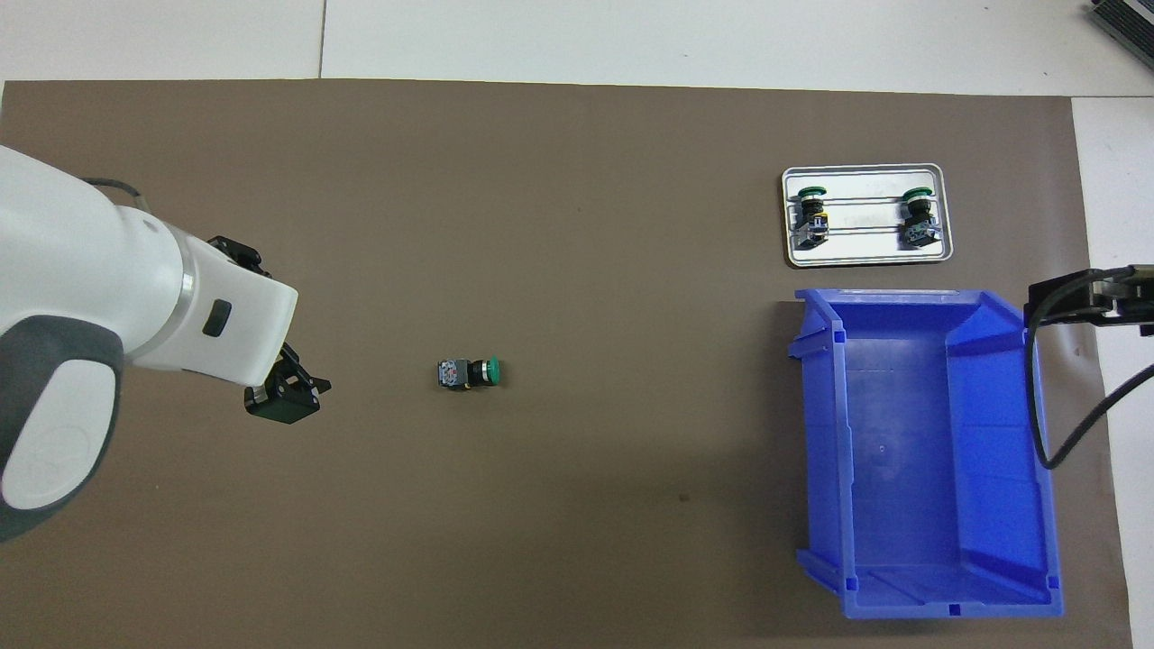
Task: Place and press button with both arms
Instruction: 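Reach the left gripper toward the button on the table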
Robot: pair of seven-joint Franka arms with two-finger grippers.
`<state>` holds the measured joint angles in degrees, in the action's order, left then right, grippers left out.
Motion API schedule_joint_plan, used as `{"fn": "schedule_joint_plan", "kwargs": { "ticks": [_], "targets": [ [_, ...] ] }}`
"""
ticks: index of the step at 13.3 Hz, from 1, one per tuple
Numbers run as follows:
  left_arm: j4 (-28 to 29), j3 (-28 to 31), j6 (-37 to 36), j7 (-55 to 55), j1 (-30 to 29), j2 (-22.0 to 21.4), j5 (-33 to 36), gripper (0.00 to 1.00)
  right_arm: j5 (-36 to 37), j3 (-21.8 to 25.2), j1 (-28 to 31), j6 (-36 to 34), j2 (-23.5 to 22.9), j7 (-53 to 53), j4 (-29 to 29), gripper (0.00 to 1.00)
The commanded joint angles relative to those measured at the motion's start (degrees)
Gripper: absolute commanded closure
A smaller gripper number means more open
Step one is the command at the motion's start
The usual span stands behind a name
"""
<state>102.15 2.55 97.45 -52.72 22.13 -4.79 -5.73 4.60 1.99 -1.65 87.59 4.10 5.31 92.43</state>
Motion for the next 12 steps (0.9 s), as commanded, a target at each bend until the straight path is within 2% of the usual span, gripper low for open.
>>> {"fn": "schedule_joint_plan", "kwargs": {
  "ticks": [1, 3, 8, 10, 12],
  "targets": [
    [4.81, 0.88, 4.32, -5.03, 3.43, -2.86, -0.60, 0.00, -1.08, -0.50, 1.21, -0.75, 0.20, -3.19, -0.84, 0.00],
    [6.47, 0.88, 6.78, -4.94, 5.02, -2.51, -0.60, 0.00, -1.44, -0.59, 1.39, -0.66, 0.20, -3.46, -0.85, 0.00],
    [13.59, 0.88, 18.73, -5.03, 8.35, -0.93, -0.60, 0.00, -3.90, -0.50, 1.21, 0.13, 0.29, -3.55, -0.15, 0.00],
    [15.87, 0.88, 25.04, -4.33, 9.77, 1.18, -0.60, 0.02, -4.07, -0.50, 1.21, 0.39, 0.47, -3.20, 0.29, 0.00],
    [17.99, 0.88, 28.32, -4.41, 10.12, 2.15, -0.60, 0.00, -4.07, -0.50, 0.60, 0.04, 0.73, -3.02, 0.21, 0.00]
  ]
}}
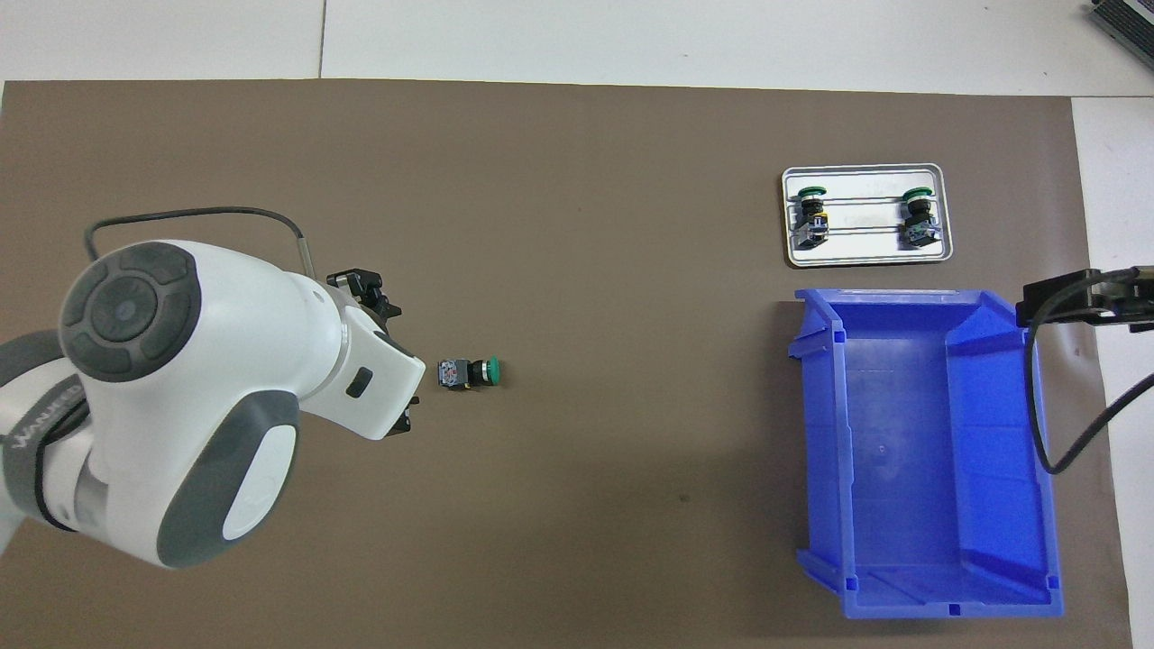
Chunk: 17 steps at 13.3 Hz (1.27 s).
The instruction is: Place and press button with both arms
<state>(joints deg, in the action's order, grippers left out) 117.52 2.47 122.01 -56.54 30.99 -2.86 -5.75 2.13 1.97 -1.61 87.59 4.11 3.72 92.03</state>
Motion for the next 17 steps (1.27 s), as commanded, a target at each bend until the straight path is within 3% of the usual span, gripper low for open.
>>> {"fn": "schedule_joint_plan", "kwargs": {
  "ticks": [1, 6, 9, 14, 17],
  "targets": [
    [3.15, 0.96, 4.80, -0.42, 1.53, 1.70, -0.58, 0.00, -1.60, -0.65, 0.38, -0.22, 0.72, -1.44, 0.61, 0.00],
    [7.81, 0.96, 12.71, -0.16, 2.94, 3.03, -0.58, 0.00, -1.60, -0.74, 0.47, -0.22, 0.72, -1.53, 0.61, 0.00],
    [7.81, 0.96, 18.68, 2.30, 4.08, 9.16, -0.58, 0.02, -1.60, -0.83, 0.38, -0.22, 0.81, -1.53, 0.61, 0.00],
    [7.11, 1.05, 23.52, 4.23, 4.96, 15.59, -0.58, 0.02, -1.60, -0.83, 0.47, -0.22, 0.72, -1.53, 0.61, 0.00],
    [7.11, 1.13, 23.01, 4.76, 5.40, 15.95, -0.58, 0.02, -1.60, -0.74, 0.47, -0.22, 0.72, -1.53, 0.61, 0.00]
  ]
}}
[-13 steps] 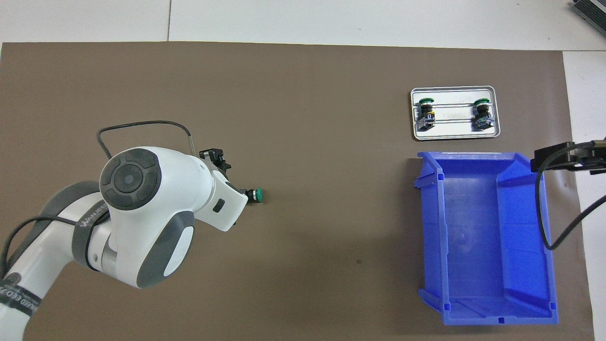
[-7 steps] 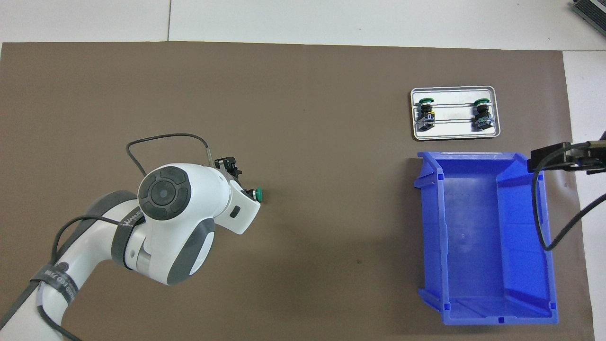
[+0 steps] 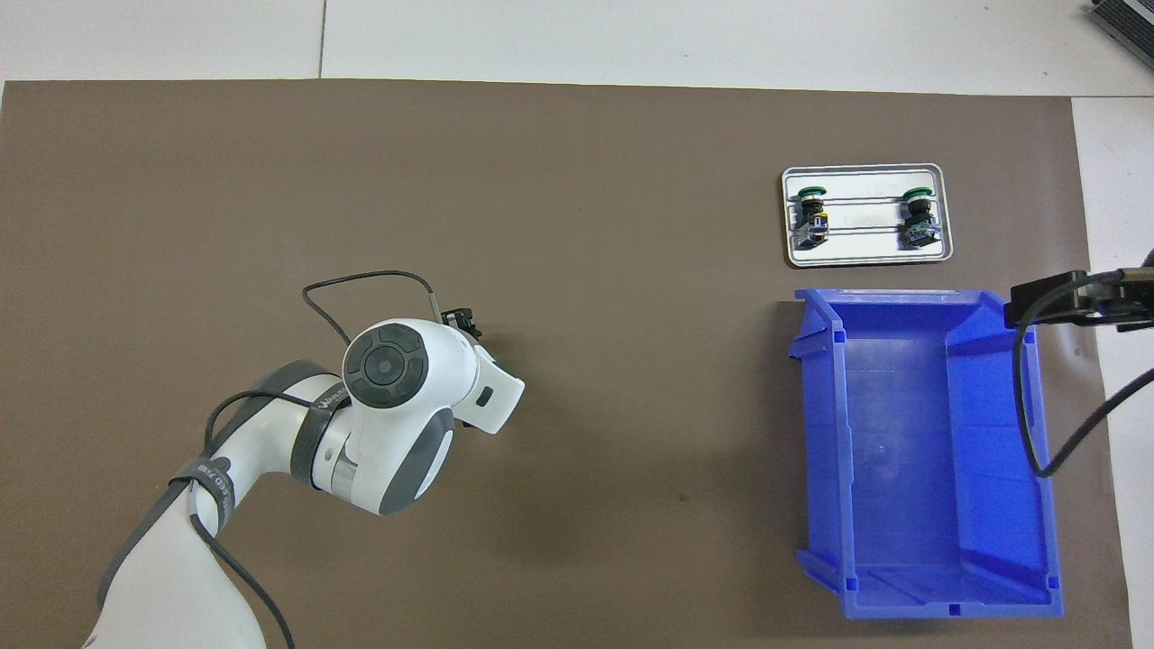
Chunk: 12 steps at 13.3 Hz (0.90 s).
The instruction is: Place and press button with both arms
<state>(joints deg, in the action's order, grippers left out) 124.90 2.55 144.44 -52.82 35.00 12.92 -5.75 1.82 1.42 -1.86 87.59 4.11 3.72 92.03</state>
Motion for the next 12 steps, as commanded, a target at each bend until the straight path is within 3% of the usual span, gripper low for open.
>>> {"fn": "schedule_joint_plan", "kwargs": {
  "ticks": [1, 12],
  "targets": [
    [-0.18, 1.05, 0.50, 1.22, 1.48, 0.17, -0.58, 0.02, -1.29, -0.28, 0.72, -0.22, 0.72, -1.53, 0.61, 0.00],
    [1.14, 1.31, -0.21, 1.40, 2.53, 0.17, -0.58, 0.11, -1.29, -0.28, 0.72, -0.22, 0.72, -1.53, 0.61, 0.00]
  ]
}}
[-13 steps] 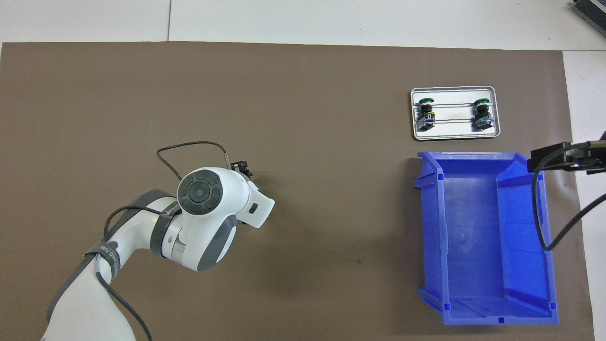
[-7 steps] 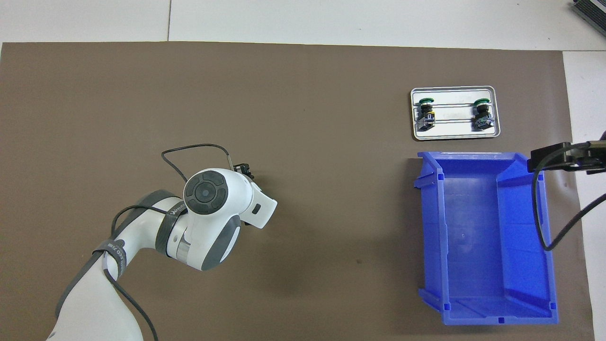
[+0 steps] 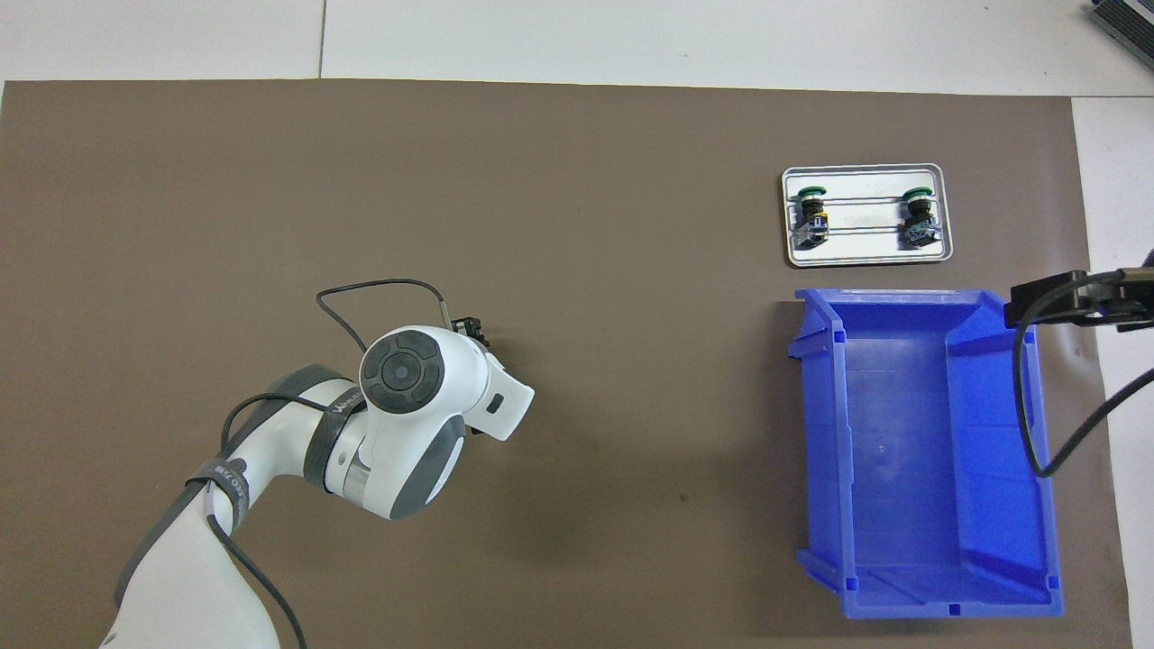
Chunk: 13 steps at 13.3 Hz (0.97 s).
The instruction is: Place and press button with both arms
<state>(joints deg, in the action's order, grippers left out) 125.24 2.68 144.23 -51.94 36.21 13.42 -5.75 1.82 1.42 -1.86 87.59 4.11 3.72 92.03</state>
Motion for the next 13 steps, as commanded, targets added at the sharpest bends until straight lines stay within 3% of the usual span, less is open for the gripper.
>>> {"fn": "schedule_joint_plan", "kwargs": {
  "ticks": [1, 3, 5, 9, 13],
  "targets": [
    [0.80, 1.19, 0.00, 0.52, 1.32, -0.32, -0.58, 0.20, -1.29, -0.28, 0.72, -0.22, 0.72, -1.53, 0.61, 0.00],
    [0.80, 1.19, 0.00, 0.43, 1.32, -0.32, -0.49, 0.31, -1.29, -0.19, 0.72, -0.22, 0.72, -1.53, 0.61, 0.00],
    [0.71, 1.28, -0.09, 0.43, 1.32, -0.32, 0.73, 0.58, -1.29, -0.28, 0.72, -0.22, 0.72, -1.53, 0.61, 0.00],
    [-0.60, 1.37, -0.53, 0.43, 0.96, -0.15, 2.85, 0.82, -1.29, -0.19, 0.72, -0.22, 0.81, -1.53, 0.61, 0.00],
    [-5.95, 1.46, -5.26, 0.52, 0.26, 0.46, 2.76, 0.84, -1.29, -0.19, 0.72, -0.22, 0.72, -1.53, 0.61, 0.00]
  ]
}}
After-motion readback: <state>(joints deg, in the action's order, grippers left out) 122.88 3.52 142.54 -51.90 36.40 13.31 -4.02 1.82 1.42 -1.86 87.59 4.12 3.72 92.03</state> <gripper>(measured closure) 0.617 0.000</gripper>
